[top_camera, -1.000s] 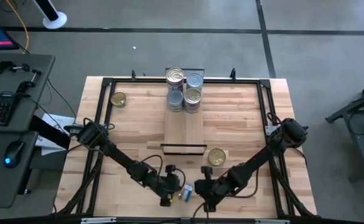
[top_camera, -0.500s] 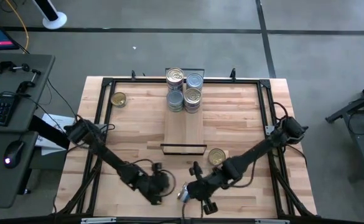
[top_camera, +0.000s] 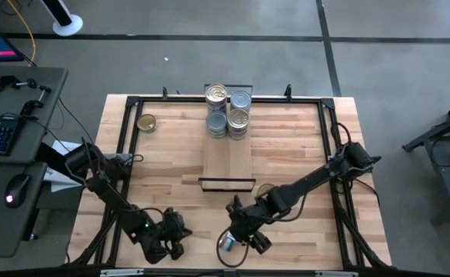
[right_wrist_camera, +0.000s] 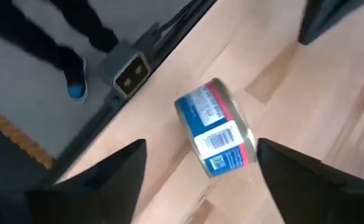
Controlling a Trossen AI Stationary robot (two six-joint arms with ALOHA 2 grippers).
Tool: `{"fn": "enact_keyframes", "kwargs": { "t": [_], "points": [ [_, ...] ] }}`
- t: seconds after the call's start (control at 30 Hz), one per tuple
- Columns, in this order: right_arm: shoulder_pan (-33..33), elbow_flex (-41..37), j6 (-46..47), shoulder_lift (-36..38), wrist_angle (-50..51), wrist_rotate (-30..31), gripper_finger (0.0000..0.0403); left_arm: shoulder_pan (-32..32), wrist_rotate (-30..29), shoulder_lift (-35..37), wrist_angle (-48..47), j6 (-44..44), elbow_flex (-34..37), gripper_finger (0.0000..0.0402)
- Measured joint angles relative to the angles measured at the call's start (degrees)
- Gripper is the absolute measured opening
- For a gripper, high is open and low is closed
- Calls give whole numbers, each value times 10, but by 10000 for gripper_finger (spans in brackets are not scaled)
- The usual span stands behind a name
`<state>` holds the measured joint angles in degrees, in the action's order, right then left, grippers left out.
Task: Stack canned seafood by type on shelf
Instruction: Stack the pink and blue tuna cans on top of the pink and blue tuna can
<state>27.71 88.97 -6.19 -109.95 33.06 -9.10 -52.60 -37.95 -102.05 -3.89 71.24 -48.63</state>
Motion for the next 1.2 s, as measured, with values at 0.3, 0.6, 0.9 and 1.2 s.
{"fn": "enact_keyframes", "kwargs": {
  "t": [0.3,0.6,0.9,1.2],
  "points": [
    [-2,0,-141,-46,-12,29,321,13,-9,0,4,22,-2,0],
    [-23,0,-167,-85,-21,28,321,32,-7,0,4,21,-2,0],
    [-26,-1,-173,-94,-58,-7,259,35,-96,36,-49,87,-2,0],
    [-7,12,-117,-81,-6,-11,166,35,-118,200,-319,77,-2,0]
  ]
}}
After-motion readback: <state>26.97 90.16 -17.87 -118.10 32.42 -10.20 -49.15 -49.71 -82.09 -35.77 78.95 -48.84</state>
